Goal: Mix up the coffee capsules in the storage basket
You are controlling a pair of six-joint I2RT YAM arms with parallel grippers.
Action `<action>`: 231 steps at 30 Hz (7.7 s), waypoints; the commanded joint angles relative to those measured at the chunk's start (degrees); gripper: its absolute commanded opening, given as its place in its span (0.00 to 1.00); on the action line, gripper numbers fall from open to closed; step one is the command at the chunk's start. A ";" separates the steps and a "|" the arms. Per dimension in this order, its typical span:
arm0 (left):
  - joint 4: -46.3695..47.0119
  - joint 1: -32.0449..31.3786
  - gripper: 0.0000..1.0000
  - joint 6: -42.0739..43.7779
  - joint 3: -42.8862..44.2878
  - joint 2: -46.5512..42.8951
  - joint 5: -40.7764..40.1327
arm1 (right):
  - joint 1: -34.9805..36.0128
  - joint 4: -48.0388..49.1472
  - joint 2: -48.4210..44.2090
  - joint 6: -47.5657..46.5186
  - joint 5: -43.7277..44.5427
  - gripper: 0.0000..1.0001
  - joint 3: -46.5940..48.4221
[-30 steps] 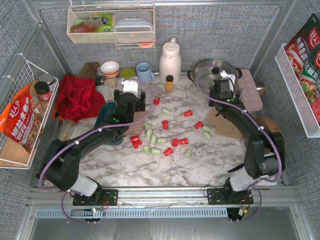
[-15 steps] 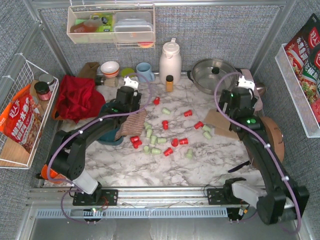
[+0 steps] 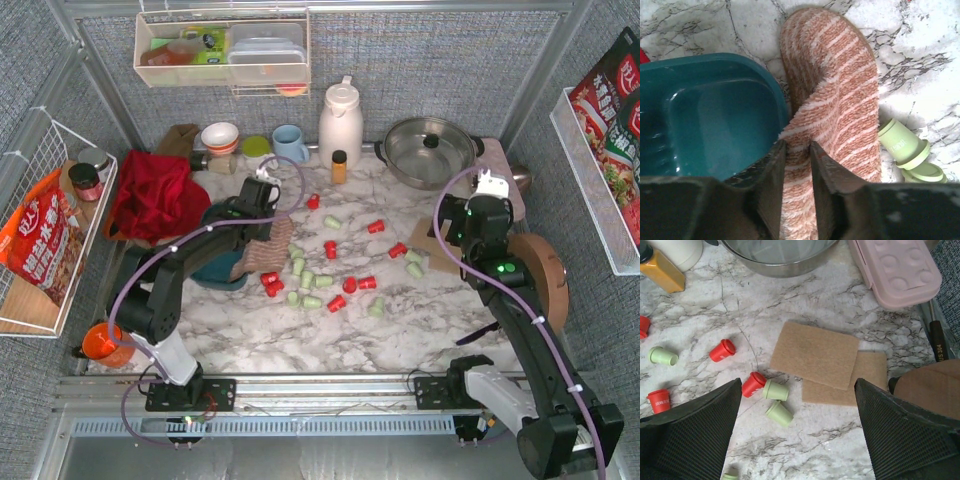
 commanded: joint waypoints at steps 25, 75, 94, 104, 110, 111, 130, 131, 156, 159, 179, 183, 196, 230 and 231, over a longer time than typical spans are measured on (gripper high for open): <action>-6.12 -0.40 0.00 4.15 8.26 -11.13 9.58 | -0.02 7.06 -0.78 -3.39 -16.80 0.99 -0.12; 54.15 -6.73 0.17 15.88 -28.27 -38.97 56.68 | 34.36 22.12 16.68 -32.30 -43.20 0.00 1.92; 62.27 -6.74 0.99 17.72 -34.78 -44.98 3.34 | 5.32 4.03 25.48 -9.75 -12.90 0.00 11.15; 61.93 -6.76 0.99 19.02 -34.95 -45.57 2.06 | -12.76 10.63 48.42 4.33 -33.49 0.00 24.13; 61.84 -6.68 0.99 19.43 -35.04 -45.92 2.29 | -19.29 14.64 57.61 12.99 -37.69 0.18 28.38; 61.78 -6.67 0.99 19.45 -35.04 -45.92 2.36 | -19.83 13.99 58.58 12.62 -36.71 0.24 29.13; 61.84 -6.73 0.99 19.10 -35.13 -44.12 2.80 | -15.90 1.26 52.93 -7.11 0.03 0.99 36.68; 61.84 -6.69 0.99 19.10 -35.13 -44.18 2.79 | -15.17 1.24 51.97 -8.37 2.19 0.99 36.43; 56.62 -6.75 0.99 12.33 -32.38 -45.20 -1.49 | -2.22 7.75 14.21 -1.97 1.92 0.99 14.08; 51.42 -6.71 0.99 11.28 -29.74 -43.91 -1.04 | -5.32 11.71 9.02 8.59 -0.21 0.99 7.87; 7.36 -6.68 0.99 -19.32 -21.74 -41.10 -18.49 | -3.80 6.36 -9.83 11.64 -4.96 0.90 -12.34; 1.05 -6.72 0.93 -22.34 -23.68 -39.96 -19.18 | -3.80 6.80 -9.61 13.09 -8.82 0.89 -13.13; -2.13 -2.37 0.68 -22.27 -22.54 -26.37 -5.31 | 2.84 5.31 -15.64 9.72 -7.90 0.89 -12.19; 4.23 -0.71 0.08 -6.88 -15.54 -12.80 -4.72 | 3.58 5.90 -14.35 9.66 -8.99 0.89 -12.34; 4.15 -0.75 0.07 -6.24 -14.23 -11.84 -4.91 | 3.59 5.95 -14.20 9.66 -9.07 0.89 -12.32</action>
